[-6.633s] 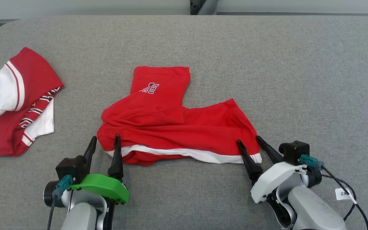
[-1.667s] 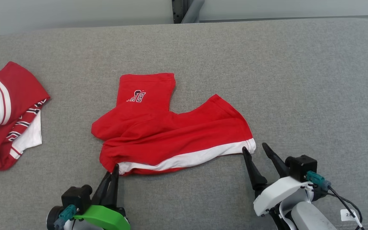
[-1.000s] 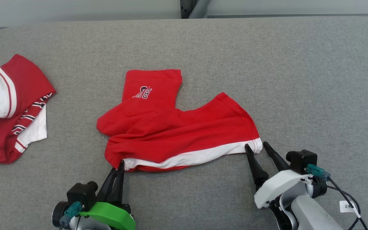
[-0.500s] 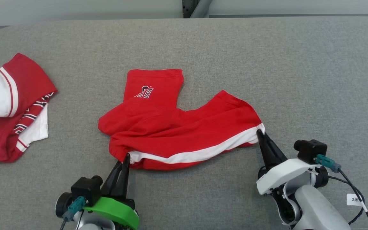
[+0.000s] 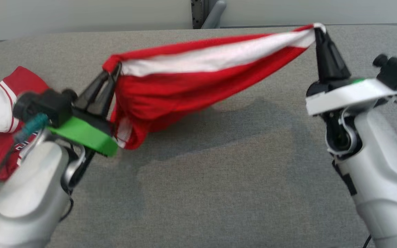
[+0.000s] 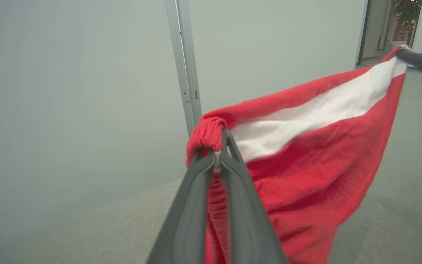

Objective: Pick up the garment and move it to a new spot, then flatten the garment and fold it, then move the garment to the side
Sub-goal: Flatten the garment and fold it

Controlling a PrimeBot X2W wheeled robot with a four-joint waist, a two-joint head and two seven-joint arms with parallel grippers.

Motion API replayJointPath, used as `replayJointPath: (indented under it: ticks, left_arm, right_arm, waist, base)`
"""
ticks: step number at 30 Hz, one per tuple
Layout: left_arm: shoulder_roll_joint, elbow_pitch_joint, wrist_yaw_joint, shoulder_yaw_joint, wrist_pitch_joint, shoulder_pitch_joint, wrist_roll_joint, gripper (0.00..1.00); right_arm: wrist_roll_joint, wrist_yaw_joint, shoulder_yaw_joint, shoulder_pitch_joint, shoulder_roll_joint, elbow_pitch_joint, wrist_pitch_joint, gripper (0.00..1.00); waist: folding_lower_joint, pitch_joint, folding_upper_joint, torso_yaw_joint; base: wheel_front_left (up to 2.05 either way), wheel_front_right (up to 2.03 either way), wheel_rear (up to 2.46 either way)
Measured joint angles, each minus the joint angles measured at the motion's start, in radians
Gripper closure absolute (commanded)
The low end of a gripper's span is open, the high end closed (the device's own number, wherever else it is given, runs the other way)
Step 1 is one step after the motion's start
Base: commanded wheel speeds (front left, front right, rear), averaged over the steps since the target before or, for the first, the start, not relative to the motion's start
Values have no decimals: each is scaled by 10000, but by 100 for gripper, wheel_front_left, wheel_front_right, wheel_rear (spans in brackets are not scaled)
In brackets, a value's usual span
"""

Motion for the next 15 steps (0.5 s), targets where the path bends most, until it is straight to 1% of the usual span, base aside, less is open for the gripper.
replayJointPath:
  ticks: [2, 4, 5, 6, 7, 9, 12, 13, 15]
  left_arm:
    - [499, 102, 0, -583, 460, -1232, -1039, 100]
    - [828, 4, 0, -1012, 1032, -2572, -2157, 100]
    - [955, 15, -6, -1133, 1365, -3237, -2637, 100]
    - [1183, 19, -6, -1371, 1661, -3934, -2888, 100]
    - [1394, 71, -6, -1586, 1820, -4565, -2964, 100]
    - [1578, 412, -6, -1870, 2194, -5741, -3381, 100]
    - [1639, 1106, -6, -2274, 2466, -7383, -3507, 100]
    - [1645, 1306, -6, -2424, 2416, -7954, -3367, 100]
    - [1588, 1643, -6, -2615, 1937, -9136, -3074, 100]
  right_arm:
    - [36, 0, 4, -837, -314, -33, 2, 100]
    - [46, 0, -19, -1775, -594, 17, 0, 100]
    - [36, 0, 6, -2267, -709, 134, 8, 100]
    - [-17, 0, 42, -2773, -838, 288, 63, 100]
    - [-56, 0, 84, -3255, -901, 468, 127, 100]
    - [-382, 0, 301, -4260, -986, 880, 309, 100]
    - [-961, 0, 708, -5805, -1016, 1641, 531, 100]
    - [-1166, 0, 823, -6318, -999, 1898, 577, 100]
    - [-1549, 2, 775, -7473, -955, 2414, 474, 100]
  waist:
    - [0, 121, 0, -27]
    - [0, 298, 0, -56]
    - [0, 410, 0, -72]
    - [0, 543, 0, -88]
    - [0, 686, 0, -106]
    - [0, 1024, 0, -146]
    - [0, 1635, 0, -217]
    - [1, 1858, 0, -242]
    - [1, 2334, 0, -296]
  base:
    - [0, 0, 0]
    - [0, 0, 0]
    - [0, 0, 0]
    - [0, 0, 0]
    - [0, 0, 0]
    - [0, 0, 0]
    - [0, 0, 0]
    - [0, 0, 0]
    - [0, 0, 0]
